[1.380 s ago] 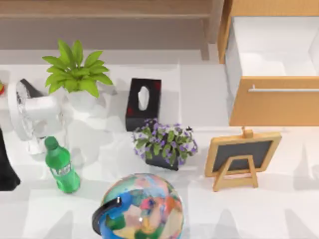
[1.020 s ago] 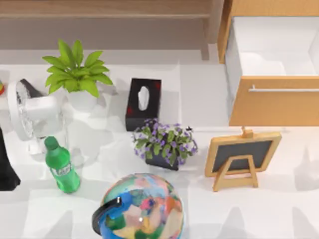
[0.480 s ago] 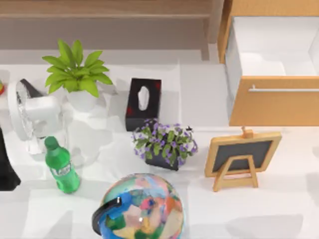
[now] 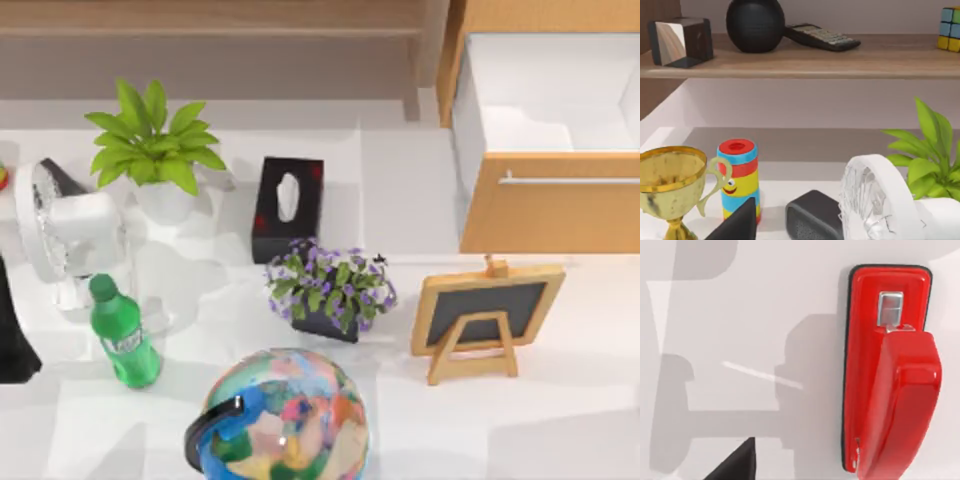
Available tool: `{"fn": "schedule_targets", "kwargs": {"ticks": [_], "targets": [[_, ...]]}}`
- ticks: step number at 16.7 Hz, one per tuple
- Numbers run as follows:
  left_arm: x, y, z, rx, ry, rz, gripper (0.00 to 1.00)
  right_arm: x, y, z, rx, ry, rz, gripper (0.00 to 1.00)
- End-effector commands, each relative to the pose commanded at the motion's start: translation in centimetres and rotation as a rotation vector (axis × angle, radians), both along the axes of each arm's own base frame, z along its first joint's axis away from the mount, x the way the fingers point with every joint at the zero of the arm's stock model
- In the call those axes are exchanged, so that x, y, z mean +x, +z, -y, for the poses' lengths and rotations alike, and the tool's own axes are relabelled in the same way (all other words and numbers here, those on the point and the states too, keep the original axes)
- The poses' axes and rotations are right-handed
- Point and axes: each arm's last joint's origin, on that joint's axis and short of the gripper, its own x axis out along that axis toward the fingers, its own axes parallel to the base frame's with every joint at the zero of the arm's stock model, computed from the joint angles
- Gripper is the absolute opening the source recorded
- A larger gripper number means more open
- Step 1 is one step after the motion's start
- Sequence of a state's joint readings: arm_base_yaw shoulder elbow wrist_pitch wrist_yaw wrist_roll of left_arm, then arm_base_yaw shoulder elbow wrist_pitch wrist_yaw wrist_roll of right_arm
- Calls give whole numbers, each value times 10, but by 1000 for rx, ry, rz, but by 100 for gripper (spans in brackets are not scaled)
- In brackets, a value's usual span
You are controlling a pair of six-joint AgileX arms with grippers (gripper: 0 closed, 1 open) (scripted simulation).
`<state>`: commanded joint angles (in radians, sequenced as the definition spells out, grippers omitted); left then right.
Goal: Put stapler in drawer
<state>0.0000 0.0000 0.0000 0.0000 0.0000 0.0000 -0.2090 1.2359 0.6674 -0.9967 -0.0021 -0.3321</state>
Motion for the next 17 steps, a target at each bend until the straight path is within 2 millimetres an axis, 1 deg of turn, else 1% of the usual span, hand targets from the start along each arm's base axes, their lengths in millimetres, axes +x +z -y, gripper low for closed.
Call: {"fn": "schedule_targets", "kwargs": {"ticks": [6,8,13,15,17], "targets": [[0,0,0,0,0,0,100,0,-2,-1,1,3,-6,100],[0,0,0,0,0,0,100,0,-10,0,2,0,-11,100],[0,0,0,0,0,0,100,1,-44,0,-1,1,1,100],[0,0,0,0,0,0,100,0,-50,0,1,1,-7,100],[0,0,0,0,0,0,100,0,-50,0,1,1,-7,100]]}}
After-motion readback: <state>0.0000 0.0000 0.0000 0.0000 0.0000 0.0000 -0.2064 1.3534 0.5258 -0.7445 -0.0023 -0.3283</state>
